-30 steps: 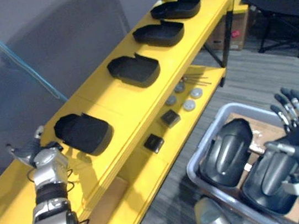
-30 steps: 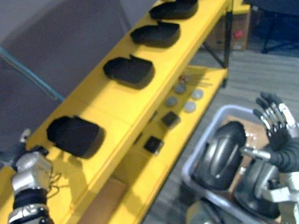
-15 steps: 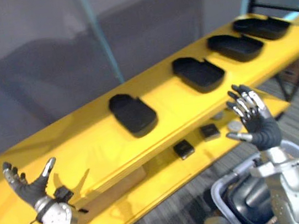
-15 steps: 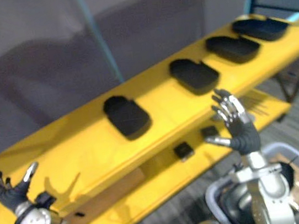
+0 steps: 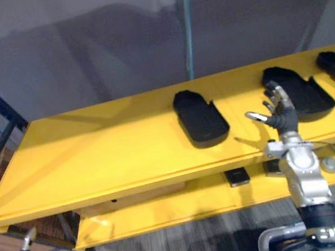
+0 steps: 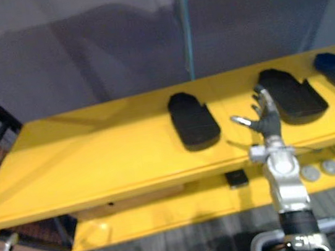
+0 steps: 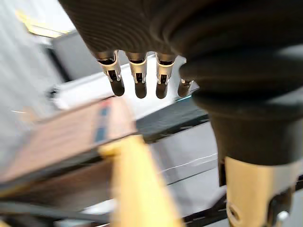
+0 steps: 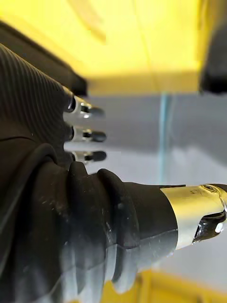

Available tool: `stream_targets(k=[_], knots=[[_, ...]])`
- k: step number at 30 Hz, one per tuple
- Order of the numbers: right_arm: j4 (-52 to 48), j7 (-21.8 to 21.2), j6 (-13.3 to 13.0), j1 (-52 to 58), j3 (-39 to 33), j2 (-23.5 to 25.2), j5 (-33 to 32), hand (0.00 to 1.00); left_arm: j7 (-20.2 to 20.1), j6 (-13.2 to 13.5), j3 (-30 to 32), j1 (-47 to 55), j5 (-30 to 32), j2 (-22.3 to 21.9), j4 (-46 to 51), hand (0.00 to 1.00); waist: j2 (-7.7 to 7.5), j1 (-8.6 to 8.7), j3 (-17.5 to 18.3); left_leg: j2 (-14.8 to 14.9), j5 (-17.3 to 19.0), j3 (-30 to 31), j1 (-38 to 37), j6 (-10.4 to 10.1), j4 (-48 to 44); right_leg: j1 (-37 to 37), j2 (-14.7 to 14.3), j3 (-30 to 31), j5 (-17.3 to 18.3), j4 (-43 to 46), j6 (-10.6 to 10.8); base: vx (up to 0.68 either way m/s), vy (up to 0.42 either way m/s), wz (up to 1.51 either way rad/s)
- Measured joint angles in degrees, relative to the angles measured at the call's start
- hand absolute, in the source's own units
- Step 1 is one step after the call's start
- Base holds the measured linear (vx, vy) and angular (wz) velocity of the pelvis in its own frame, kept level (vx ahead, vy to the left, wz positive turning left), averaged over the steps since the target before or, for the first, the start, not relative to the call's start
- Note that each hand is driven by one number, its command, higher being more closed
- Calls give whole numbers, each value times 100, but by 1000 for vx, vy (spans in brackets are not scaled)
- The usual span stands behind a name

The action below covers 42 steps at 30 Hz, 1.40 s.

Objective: Walk over and take plastic housings, then place them on the shelf

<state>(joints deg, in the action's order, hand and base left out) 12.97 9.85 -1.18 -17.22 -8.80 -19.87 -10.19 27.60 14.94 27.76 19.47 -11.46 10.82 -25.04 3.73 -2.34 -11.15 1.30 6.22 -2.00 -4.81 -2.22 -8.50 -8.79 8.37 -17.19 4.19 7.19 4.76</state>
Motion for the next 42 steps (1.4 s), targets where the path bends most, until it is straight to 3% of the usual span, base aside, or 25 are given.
stream_targets(k=[3, 5, 8, 13, 21, 24, 26, 29, 32, 36, 42], knots=[[307, -5, 222, -411, -16, -75, -9, 0, -578, 2, -251, 128, -229, -51, -647, 0, 5, -15, -33, -18, -1, 14, 89, 1, -14, 98, -1, -3, 21, 51, -28, 0, 0, 0], [503, -28, 512, -745, -19, -226, -24, 0, -944, 3, -436, 125, -426, -96, -992, 0, 58, -31, -211, -17, -6, 23, 85, 7, -34, 116, 9, -3, 56, 137, -69, -15, 1, 1], [853, -41, 775, -934, -22, -304, -27, 0, -1251, 6, -446, 133, -641, -250, -1246, 0, 111, -59, -299, -52, -46, 48, 98, 25, 6, 212, 67, -8, 173, 311, -54, -32, 1, 4], [1100, -62, 1028, -1036, -94, -303, -44, 0, -1443, 116, -689, 140, -776, -254, -1347, 0, 151, -81, -472, -46, -96, 148, 193, 2, 15, 331, 76, -63, 204, 430, -38, -13, -22, 8], [1122, -632, 1471, -1307, -13, -298, -293, 0, -1551, 132, -876, 68, -896, -238, -1316, 0, 118, -97, -510, -12, -116, 150, 218, -13, 52, 375, 73, -72, 210, 446, -49, 0, 0, 0], [1110, -817, 1521, -1333, 19, -299, -378, 0, -2003, -256, -878, 69, -1124, -229, -1318, 0, 82, -95, -532, -11, -116, 148, 227, -13, 55, 380, 73, -73, 211, 443, -50, 0, 0, 0], [1086, -896, 1521, -1333, 56, -299, -379, 0, -2500, -698, -959, 70, -1121, -228, -1340, 0, 63, -92, -544, -6, -116, 146, 241, -13, 53, 386, 67, -75, 210, 437, -49, 0, 0, 0], [1058, -970, 1478, -1332, 102, -295, -379, 0, -3034, -1146, -1215, 52, -1119, -221, -1451, 0, 51, -65, -551, 3, -131, 134, 283, -41, 64, 429, 67, -92, 191, 416, -31, 0, 0, 0], [1016, -1025, 1437, -1332, 170, -274, -375, 0, -3297, -1432, -1357, 17, -1124, -221, -1554, 0, 9, -47, -576, 27, -152, 119, 277, -74, 105, 462, 68, -57, 171, 399, -34, 1, 1, -6], [925, -1025, 1454, -1331, 328, -251, -368, 0, -3357, -1635, -1617, 10, -1124, -221, -1766, 0, -55, -36, -613, 64, -153, 1, 253, -75, 123, 459, 40, -5, 110, 314, -35, 2, 3, -10], [741, -1063, 1617, -1274, 583, -98, -378, 0, -3343, -1654, -1770, 9, -1289, -173, -1991, 0, -180, -8, -660, 62, -154, -42, 139, -77, 188, 290, 20, 6, -13, 98, -12, -4, 7, -3]])
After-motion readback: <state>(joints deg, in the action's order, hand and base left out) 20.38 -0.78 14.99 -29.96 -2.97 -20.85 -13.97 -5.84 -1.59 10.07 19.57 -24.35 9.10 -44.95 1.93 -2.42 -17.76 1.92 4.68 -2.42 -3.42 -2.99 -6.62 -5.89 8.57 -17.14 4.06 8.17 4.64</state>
